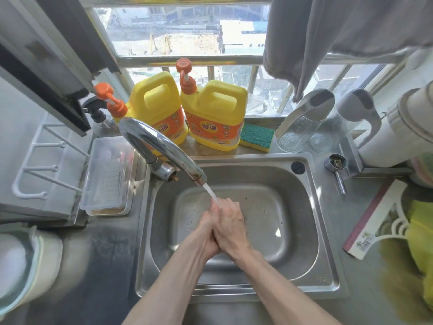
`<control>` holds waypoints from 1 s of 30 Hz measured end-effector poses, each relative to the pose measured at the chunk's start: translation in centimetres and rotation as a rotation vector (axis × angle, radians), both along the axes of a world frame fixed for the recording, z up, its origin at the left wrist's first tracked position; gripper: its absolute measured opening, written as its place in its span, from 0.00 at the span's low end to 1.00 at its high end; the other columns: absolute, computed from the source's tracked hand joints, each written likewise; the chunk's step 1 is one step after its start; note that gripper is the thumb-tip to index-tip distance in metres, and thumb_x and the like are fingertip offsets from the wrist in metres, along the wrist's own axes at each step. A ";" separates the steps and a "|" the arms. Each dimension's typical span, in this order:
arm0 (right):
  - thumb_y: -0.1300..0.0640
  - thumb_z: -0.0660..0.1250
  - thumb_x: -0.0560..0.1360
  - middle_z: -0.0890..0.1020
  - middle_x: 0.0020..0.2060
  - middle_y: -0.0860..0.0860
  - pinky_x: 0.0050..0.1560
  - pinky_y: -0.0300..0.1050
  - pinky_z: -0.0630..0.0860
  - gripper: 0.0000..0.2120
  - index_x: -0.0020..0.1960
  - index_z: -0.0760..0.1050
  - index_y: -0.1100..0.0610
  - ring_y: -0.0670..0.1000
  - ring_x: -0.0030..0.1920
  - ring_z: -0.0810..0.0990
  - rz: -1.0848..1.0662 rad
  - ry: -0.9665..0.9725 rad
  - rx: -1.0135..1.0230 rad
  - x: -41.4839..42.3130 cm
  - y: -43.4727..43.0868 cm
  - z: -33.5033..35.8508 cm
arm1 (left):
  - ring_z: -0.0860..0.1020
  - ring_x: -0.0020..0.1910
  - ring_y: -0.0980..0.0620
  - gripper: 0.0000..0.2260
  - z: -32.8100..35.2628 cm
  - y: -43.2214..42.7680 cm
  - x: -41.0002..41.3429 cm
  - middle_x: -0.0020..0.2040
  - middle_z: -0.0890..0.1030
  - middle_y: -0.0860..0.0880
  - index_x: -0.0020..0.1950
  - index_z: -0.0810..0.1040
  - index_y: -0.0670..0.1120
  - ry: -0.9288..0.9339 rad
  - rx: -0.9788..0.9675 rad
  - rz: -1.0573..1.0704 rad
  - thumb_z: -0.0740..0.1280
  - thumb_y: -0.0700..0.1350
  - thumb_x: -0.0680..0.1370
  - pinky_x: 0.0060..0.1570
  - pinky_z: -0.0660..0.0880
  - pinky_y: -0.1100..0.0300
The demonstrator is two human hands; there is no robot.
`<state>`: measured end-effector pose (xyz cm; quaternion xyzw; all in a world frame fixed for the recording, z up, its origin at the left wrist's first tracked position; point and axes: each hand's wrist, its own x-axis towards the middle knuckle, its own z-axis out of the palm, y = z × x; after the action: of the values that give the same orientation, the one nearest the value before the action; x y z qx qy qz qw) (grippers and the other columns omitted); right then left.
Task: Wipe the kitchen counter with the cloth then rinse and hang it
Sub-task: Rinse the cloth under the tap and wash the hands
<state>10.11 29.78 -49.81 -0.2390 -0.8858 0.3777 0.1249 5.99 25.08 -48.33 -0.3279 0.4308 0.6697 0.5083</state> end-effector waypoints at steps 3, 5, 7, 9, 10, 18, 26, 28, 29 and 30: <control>0.48 0.48 0.86 0.76 0.30 0.57 0.41 0.52 0.65 0.27 0.29 0.65 0.51 0.58 0.36 0.74 -0.132 -0.159 -0.324 -0.3 0.2 0.5 | 0.82 0.31 0.49 0.17 -0.5 -0.1 0.9 0.33 0.82 0.46 0.38 0.78 0.45 0.028 -0.086 -0.062 0.65 0.55 0.81 0.30 0.78 0.61; 0.49 0.51 0.87 0.72 0.27 0.53 0.39 0.49 0.63 0.29 0.26 0.62 0.52 0.55 0.35 0.73 -0.281 -0.191 -0.461 -1.1 0.7 0.3 | 0.78 0.32 0.50 0.14 -1.4 -0.1 1.6 0.33 0.79 0.48 0.38 0.78 0.48 0.112 -0.204 -0.161 0.70 0.57 0.73 0.31 0.73 0.60; 0.47 0.52 0.84 0.75 0.31 0.57 0.41 0.48 0.64 0.27 0.27 0.63 0.54 0.56 0.39 0.74 -0.405 -0.254 -0.559 -1.9 1.2 -0.9 | 0.74 0.32 0.51 0.12 -2.6 0.1 2.0 0.33 0.75 0.48 0.40 0.76 0.49 0.161 -0.307 -0.195 0.68 0.58 0.70 0.32 0.68 0.59; 0.46 0.54 0.79 0.77 0.37 0.60 0.42 0.51 0.67 0.23 0.30 0.66 0.56 0.56 0.41 0.75 -0.534 -0.331 -0.686 -2.5 1.4 -1.8 | 0.75 0.34 0.50 0.14 -2.1 0.4 2.0 0.34 0.75 0.49 0.42 0.75 0.47 0.239 -0.399 -0.271 0.62 0.57 0.77 0.30 0.69 0.60; 0.48 0.55 0.80 0.78 0.36 0.60 0.43 0.53 0.70 0.22 0.30 0.68 0.57 0.57 0.41 0.76 -0.621 -0.337 -0.780 -2.8 1.4 -2.3 | 0.78 0.38 0.48 0.17 -1.5 0.4 2.0 0.37 0.77 0.48 0.45 0.77 0.46 0.321 -0.484 -0.365 0.57 0.56 0.82 0.32 0.73 0.61; 0.39 0.72 0.76 0.88 0.48 0.61 0.52 0.61 0.84 0.27 0.58 0.80 0.63 0.62 0.46 0.88 -0.603 -0.385 -1.434 -0.4 4.2 -0.8 | 0.84 0.47 0.43 0.05 -1.0 -3.0 -0.4 0.48 0.85 0.42 0.47 0.80 0.49 0.662 -0.427 -0.394 0.68 0.41 0.81 0.47 0.84 0.47; 0.67 0.73 0.78 0.83 0.40 0.54 0.23 0.36 0.70 0.10 0.59 0.79 0.64 0.43 0.23 0.77 -0.295 -0.345 -0.988 2.0 6.3 0.3 | 0.86 0.46 0.44 0.07 -0.8 -4.8 -2.4 0.50 0.86 0.42 0.53 0.81 0.47 0.691 -0.461 -0.267 0.67 0.37 0.82 0.37 0.84 0.54; 0.65 0.71 0.79 0.85 0.40 0.56 0.30 0.38 0.74 0.06 0.56 0.81 0.61 0.43 0.28 0.81 -0.262 -0.361 -0.924 2.3 6.8 0.6 | 0.85 0.46 0.46 0.08 -0.8 -4.5 -2.3 0.51 0.85 0.45 0.59 0.80 0.46 0.664 -0.438 -0.223 0.65 0.37 0.83 0.36 0.83 0.58; 0.63 0.69 0.81 0.86 0.42 0.59 0.35 0.41 0.76 0.05 0.55 0.82 0.60 0.47 0.32 0.83 -0.259 -0.359 -0.933 2.4 6.8 0.8 | 0.84 0.46 0.47 0.09 -0.6 -4.2 -2.2 0.50 0.84 0.46 0.59 0.79 0.46 0.630 -0.404 -0.197 0.63 0.36 0.84 0.36 0.83 0.59; 0.62 0.67 0.81 0.87 0.46 0.63 0.38 0.45 0.77 0.06 0.55 0.82 0.59 0.52 0.37 0.84 -0.275 -0.353 -0.956 2.4 6.8 0.9 | 0.84 0.46 0.47 0.11 -0.2 -3.9 -2.1 0.50 0.84 0.47 0.58 0.79 0.47 0.589 -0.366 -0.179 0.61 0.35 0.84 0.37 0.83 0.59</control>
<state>12.51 36.58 -48.91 -0.4432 -0.5829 0.6735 -0.1009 3.90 21.21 -48.54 -0.1672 0.6988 0.5999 0.3518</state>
